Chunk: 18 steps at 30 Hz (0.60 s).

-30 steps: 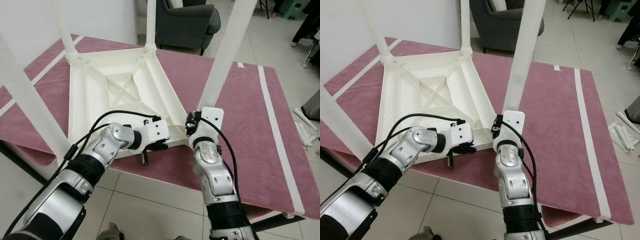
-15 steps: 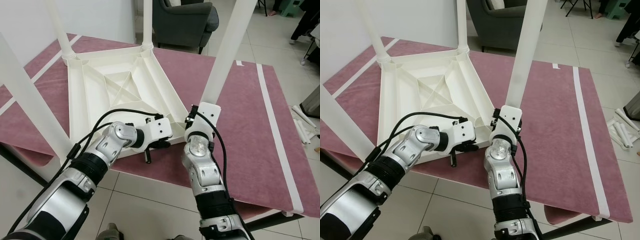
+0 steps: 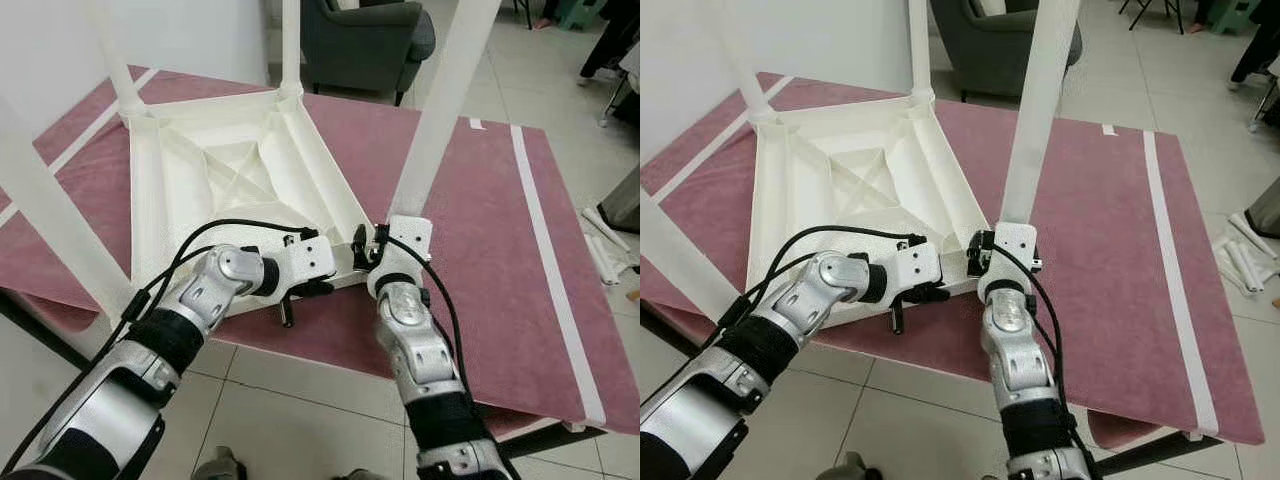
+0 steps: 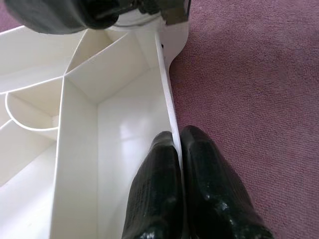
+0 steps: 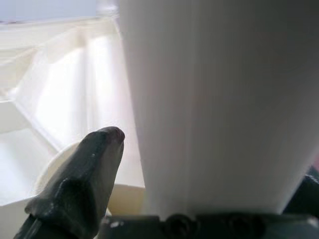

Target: Building children table

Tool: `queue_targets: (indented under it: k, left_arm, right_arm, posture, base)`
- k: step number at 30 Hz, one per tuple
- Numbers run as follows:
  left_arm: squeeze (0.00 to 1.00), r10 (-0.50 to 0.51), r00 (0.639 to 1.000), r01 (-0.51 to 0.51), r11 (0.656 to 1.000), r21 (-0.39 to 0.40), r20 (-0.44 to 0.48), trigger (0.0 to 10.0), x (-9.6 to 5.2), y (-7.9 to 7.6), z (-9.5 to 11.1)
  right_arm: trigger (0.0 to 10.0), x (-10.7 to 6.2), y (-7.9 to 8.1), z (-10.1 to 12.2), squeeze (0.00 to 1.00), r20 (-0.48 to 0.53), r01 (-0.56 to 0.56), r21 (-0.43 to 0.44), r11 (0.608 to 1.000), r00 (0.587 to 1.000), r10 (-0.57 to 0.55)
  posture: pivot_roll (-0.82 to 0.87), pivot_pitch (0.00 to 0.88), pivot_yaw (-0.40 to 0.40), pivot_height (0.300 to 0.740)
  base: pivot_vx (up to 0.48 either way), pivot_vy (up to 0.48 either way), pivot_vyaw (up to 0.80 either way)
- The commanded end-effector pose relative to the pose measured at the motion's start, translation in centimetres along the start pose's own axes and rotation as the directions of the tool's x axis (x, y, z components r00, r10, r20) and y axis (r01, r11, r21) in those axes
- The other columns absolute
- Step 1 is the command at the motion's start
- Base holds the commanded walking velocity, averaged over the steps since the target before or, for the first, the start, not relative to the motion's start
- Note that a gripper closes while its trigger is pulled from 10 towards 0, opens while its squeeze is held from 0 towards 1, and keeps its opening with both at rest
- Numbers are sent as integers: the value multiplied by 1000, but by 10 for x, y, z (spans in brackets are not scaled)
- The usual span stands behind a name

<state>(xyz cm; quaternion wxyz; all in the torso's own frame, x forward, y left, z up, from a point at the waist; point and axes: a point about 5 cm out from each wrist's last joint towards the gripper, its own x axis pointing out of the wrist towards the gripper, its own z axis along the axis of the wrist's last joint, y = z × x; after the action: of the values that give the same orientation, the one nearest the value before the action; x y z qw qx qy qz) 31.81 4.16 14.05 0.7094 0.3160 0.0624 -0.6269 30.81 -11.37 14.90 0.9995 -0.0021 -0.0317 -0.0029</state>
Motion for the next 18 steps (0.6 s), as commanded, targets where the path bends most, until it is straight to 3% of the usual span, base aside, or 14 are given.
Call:
queue_targets:
  k: [1, 5, 6, 11, 14, 16, 17, 18]
  left_arm:
    - [0, -123, 990, 108, 976, 191, 68, 863, 1, -9, 22]
    - [0, -136, 990, 125, 973, 194, 42, 549, -2, -13, 15]
    - [0, -142, 989, 134, 972, 193, 31, 0, -4, -15, 11]
    - [0, -149, 989, 143, 972, 186, 21, 0, -10, -19, 5]
    - [0, -167, 986, 161, 968, 193, 16, 0, -17, -25, 0]
    - [0, -205, 979, 197, 960, 198, 21, 0, -26, -31, -1]
    - [0, -205, 979, 197, 960, 198, 21, 0, -26, -31, -1]
    - [0, -253, 967, 243, 947, 209, 19, 0, -36, -38, -4]
  right_arm:
    - [10000, -6, 6, 12, 0, 53, -126, 10, 992, 991, 125]
    - [10000, -13, -1, 17, 0, 72, -190, -6, 982, 979, 190]
    - [10000, -18, -7, 20, 0, 78, -225, -19, 974, 971, 226]
    - [10000, -29, -18, 23, 0, 58, -331, -60, 942, 941, 334]
    - [10000, -38, -27, 20, 0, -5, -453, -91, 887, 891, 454]
    - [10000, -44, -30, 17, 0, -60, -554, -101, 827, 833, 551]
    - [10000, -44, -30, 17, 0, -60, -554, -101, 827, 833, 551]
    - [10000, -49, -31, 16, 0, -109, -648, -99, 756, 762, 639]
  posture:
    - [108, 33, 0, 740]
    - [105, 31, 0, 740]
    - [102, 30, 0, 740]
    - [95, 26, 1, 740]
    - [91, 21, 0, 740]
    - [94, 18, -3, 740]
    - [94, 18, -3, 740]
    - [97, 16, -4, 740]
  base:
    - [0, 0, 0]
    - [0, 0, 0]
    - [0, 0, 0]
    - [0, 0, 0]
    - [0, 0, 0]
    - [0, 0, 0]
    - [0, 0, 0]
    - [0, 0, 0]
